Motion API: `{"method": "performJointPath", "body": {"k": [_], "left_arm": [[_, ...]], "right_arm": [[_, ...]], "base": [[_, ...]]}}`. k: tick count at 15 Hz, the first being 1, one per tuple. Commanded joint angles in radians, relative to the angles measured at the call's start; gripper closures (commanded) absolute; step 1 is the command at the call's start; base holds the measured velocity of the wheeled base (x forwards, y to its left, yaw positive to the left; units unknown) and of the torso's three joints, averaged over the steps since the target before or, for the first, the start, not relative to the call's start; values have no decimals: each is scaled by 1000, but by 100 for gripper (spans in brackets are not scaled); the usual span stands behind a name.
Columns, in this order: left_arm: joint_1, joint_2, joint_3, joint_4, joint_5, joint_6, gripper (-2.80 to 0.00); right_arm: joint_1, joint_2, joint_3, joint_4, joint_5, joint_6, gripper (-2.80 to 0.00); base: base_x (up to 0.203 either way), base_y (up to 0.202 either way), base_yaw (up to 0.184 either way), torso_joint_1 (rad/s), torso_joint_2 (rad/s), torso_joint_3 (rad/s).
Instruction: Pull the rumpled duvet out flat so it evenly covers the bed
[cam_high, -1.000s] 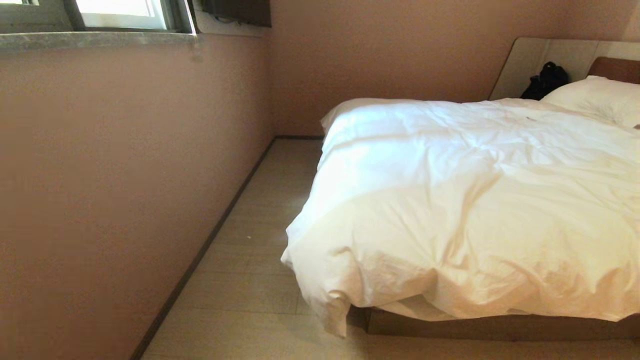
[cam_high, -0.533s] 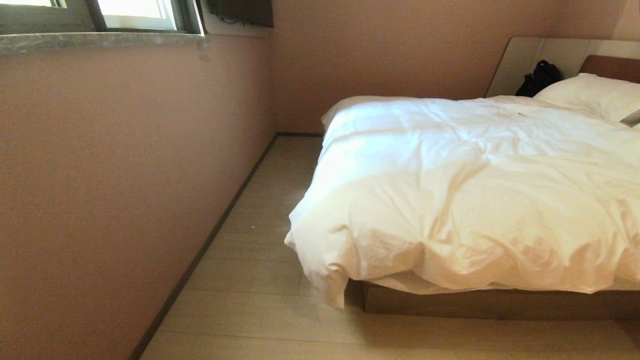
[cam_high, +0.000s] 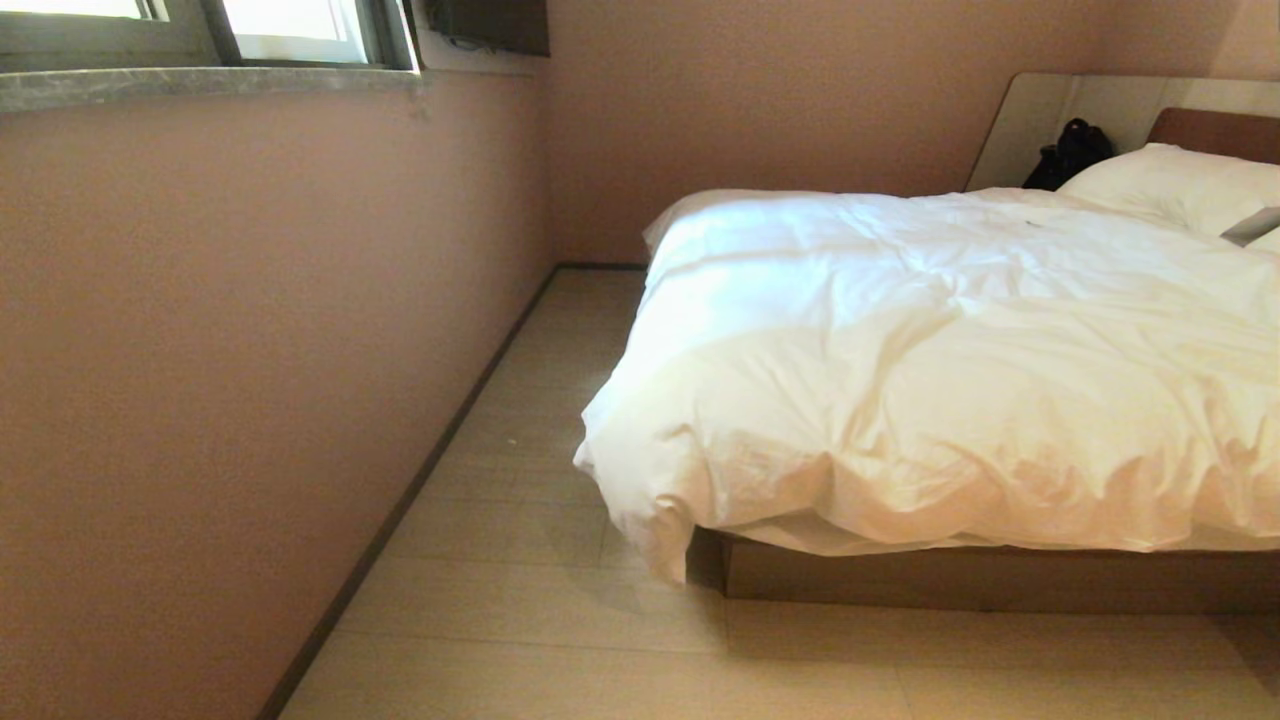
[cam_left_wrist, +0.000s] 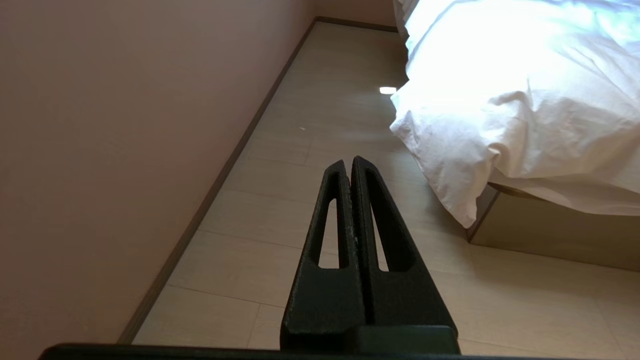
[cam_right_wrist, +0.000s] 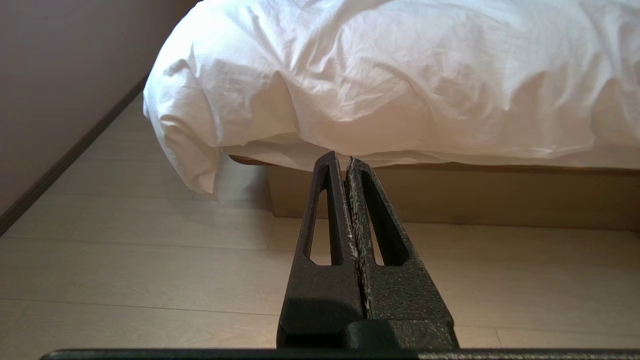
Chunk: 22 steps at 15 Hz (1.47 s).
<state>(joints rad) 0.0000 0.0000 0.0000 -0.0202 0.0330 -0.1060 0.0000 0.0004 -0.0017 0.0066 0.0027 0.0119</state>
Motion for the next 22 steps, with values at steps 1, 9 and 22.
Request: {"method": "performJointPath", "body": {"k": [1,9,22], "left_arm": [[0,0,0,-1,1,-1,0],[0,0,0,-1,1,-1,0],[0,0,0,-1,2,-1,0]], "right_arm": [[0,0,0,0,0,0,0],[0,0,0,0,0,0,0],[0,0,2,0,-1,0,0]], "base": [[0,0,0,0,0,0],[0,0,0,0,0,0],[0,0,0,0,0,0]]}}
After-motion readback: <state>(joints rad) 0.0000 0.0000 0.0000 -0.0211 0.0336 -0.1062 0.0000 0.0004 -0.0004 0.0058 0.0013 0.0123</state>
